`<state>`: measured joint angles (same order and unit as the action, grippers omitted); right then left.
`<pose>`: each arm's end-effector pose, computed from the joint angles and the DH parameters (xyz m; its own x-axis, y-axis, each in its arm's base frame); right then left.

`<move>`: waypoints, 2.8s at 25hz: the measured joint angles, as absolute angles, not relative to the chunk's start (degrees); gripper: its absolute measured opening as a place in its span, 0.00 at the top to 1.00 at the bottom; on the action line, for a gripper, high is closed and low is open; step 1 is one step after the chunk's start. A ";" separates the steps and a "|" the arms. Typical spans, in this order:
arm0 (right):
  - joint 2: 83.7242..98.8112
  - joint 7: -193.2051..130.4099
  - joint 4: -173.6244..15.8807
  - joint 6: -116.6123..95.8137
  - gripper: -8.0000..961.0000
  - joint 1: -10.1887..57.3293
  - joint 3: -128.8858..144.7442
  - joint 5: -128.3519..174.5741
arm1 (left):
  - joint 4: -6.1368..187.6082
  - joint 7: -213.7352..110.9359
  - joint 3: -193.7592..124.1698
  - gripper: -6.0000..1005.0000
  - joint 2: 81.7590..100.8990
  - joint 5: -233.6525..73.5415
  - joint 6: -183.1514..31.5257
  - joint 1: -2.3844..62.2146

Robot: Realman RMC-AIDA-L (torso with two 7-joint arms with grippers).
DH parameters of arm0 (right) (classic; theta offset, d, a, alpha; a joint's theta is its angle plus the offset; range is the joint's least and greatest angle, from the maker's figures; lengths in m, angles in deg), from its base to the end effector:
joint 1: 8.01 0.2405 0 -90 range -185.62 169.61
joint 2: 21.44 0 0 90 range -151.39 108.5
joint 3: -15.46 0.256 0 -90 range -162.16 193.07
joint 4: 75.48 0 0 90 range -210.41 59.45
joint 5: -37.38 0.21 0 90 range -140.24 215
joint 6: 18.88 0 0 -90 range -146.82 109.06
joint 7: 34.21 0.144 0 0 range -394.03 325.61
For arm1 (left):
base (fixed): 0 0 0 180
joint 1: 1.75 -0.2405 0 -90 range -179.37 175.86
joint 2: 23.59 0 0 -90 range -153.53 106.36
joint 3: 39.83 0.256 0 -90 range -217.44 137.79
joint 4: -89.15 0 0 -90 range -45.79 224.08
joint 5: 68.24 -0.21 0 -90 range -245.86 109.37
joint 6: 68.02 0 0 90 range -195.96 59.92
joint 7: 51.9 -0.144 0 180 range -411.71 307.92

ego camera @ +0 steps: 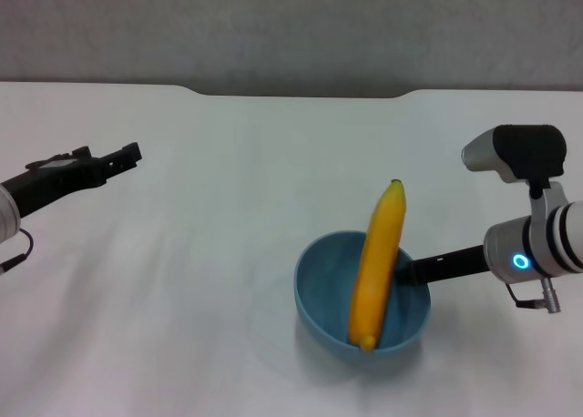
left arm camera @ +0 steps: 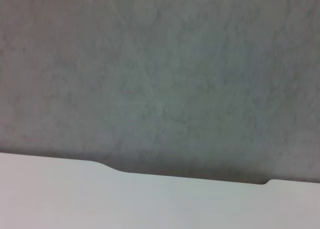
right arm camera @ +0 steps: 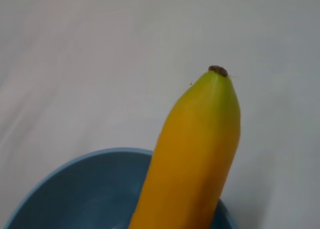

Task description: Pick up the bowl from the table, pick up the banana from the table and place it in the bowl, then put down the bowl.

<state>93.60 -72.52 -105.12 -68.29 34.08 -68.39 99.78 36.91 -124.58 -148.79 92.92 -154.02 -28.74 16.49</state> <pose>0.2620 0.3929 -0.0672 0.4684 -0.8631 -0.1891 -0.8535 -0.3866 -0.3495 -0.2938 0.3851 0.0389 0.4936 0.4533 0.7422 0.8684 -0.3032 -0.3924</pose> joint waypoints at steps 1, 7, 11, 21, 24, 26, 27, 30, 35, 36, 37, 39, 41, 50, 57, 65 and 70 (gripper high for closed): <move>93.60 -72.52 -104.87 -68.28 0.96 34.13 -68.39 99.75 | 36.93 -124.58 -148.81 0.11 92.91 -154.02 -28.75 16.49; 93.60 -72.54 -104.23 -68.10 0.96 34.31 -68.39 99.69 | 37.04 -124.58 -148.92 0.11 92.88 -154.02 -28.78 16.52; 93.60 -72.62 -104.01 -68.09 0.96 34.39 -68.41 99.69 | 37.04 -124.58 -148.88 0.11 92.89 -154.02 -28.82 16.53; 93.64 -72.63 -103.95 -66.97 0.94 34.39 -68.47 98.24 | 37.89 -124.58 -148.82 0.11 92.85 -154.02 -28.85 17.02; 93.67 -72.71 -104.07 -66.64 0.91 34.32 -68.47 98.04 | 37.92 -124.58 -148.83 0.11 92.86 -154.02 -28.83 17.07; 93.71 -72.87 -104.37 -66.56 0.87 34.18 -68.47 97.64 | 37.96 -124.58 -148.86 0.11 92.86 -154.02 -28.80 17.07; 93.74 -72.90 -104.50 -66.46 0.84 34.14 -68.47 97.36 | 37.98 -124.58 -148.87 0.11 92.87 -154.02 -28.74 17.07; 93.82 -73.07 -104.70 -66.02 0.75 34.09 -68.48 96.93 | 37.99 -124.58 -148.89 0.11 92.87 -154.02 -28.62 17.07; 94.11 -74.33 -107.12 -66.16 0.56 33.31 -68.48 97.06 | 38.00 -124.58 -148.90 0.11 92.87 -154.03 -28.46 16.87; 94.16 -74.66 -108.08 -66.32 0.52 32.88 -68.48 97.24 | 38.00 -124.58 -148.90 0.11 92.87 -154.02 -28.42 16.83; 94.21 -74.93 -109.19 -66.48 0.47 32.26 -68.50 97.40 | 38.00 -124.58 -148.90 0.11 92.87 -154.02 -28.40 16.79; 94.29 -75.18 -112.03 -66.78 0.38 30.74 -68.89 97.62 | 38.14 -124.58 -148.90 0.11 92.87 -154.02 -28.40 16.78; 94.32 -75.18 -114.25 -67.20 0.31 29.48 -69.55 98.32 | 38.32 -124.58 -148.90 0.11 92.85 -154.02 -28.39 16.85; 94.09 -76.57 -121.52 -68.72 0.21 25.62 -71.62 99.61 | 38.52 -126.07 -149.48 0.11 92.65 -154.05 -28.22 16.55; 94.05 -77.99 -128.12 -68.83 0.21 21.26 -71.33 99.63 | 42.67 -127.55 -153.48 0.11 92.57 -150.73 -28.07 17.03; 94.14 -84.45 -134.78 -66.61 0.21 15.63 -70.28 104.12 | 50.06 -138.10 -160.82 0.11 92.21 -142.52 -23.32 17.13; 93.96 -97.41 -135.82 -63.15 0.22 10.61 -69.78 117.96 | 50.49 -144.94 -160.86 0.11 92.64 -141.61 -23.78 17.06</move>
<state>93.96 -97.41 -135.82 -63.15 10.61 -69.78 117.96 50.49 -144.94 -160.86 92.64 -141.61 -23.78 17.06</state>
